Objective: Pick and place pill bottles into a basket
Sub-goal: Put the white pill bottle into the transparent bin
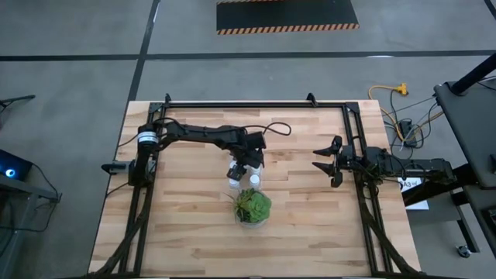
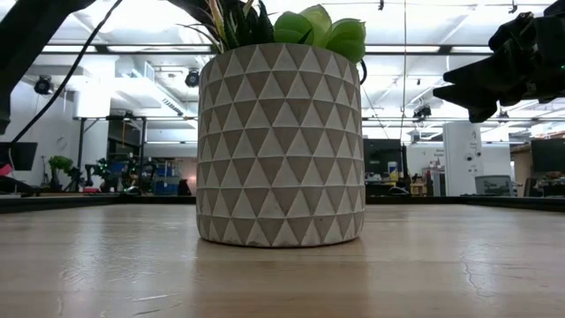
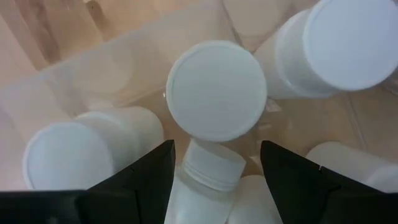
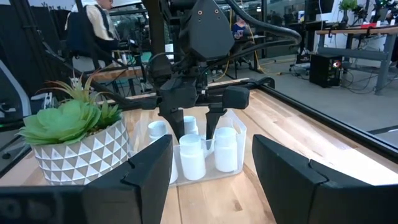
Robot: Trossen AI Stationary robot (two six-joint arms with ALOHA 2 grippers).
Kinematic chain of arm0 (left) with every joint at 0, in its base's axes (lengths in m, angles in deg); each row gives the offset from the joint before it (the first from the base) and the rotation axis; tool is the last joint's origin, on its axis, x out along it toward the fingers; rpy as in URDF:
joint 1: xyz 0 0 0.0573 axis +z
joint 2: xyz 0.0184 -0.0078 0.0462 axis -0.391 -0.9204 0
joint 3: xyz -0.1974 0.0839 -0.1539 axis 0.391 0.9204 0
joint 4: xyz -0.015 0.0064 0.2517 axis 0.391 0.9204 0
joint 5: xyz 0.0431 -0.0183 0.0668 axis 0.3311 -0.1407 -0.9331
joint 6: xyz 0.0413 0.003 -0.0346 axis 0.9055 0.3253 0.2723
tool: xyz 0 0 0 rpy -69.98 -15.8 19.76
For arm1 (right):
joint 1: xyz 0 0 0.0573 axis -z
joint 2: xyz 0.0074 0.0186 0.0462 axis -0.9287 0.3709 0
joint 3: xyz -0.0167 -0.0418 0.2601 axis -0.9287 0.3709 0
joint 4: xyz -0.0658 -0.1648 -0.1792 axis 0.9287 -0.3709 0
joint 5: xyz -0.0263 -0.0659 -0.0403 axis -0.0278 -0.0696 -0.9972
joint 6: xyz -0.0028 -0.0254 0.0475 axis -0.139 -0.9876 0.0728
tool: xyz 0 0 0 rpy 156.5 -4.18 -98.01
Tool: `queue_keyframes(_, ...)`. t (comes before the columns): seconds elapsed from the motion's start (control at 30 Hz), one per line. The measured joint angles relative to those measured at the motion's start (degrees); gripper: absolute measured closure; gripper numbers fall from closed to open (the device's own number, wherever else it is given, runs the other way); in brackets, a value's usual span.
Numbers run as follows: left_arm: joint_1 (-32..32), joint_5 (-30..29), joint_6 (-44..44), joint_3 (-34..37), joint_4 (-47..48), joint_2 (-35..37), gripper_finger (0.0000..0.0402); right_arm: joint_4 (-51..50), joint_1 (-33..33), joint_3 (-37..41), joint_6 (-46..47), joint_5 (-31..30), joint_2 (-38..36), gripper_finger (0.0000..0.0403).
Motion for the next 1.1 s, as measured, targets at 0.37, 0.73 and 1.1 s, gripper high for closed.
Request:
queue_keyframes(0.37,0.0,-0.7,0.0,2.4,0.0,0.0,0.0182,0.0,0.0,0.0,0.0,0.0,0.0,0.0193)
queue_keyframes(0.73,0.0,-2.7,0.0,3.7,-1.1,-0.1,0.0182,0.0,0.0,0.0,0.0,0.0,0.0,0.0193)
queue_keyframes(1.1,-0.1,-3.3,-0.5,3.7,-1.2,0.0,0.0182,0.0,0.0,0.0,0.0,0.0,0.0,0.0193)
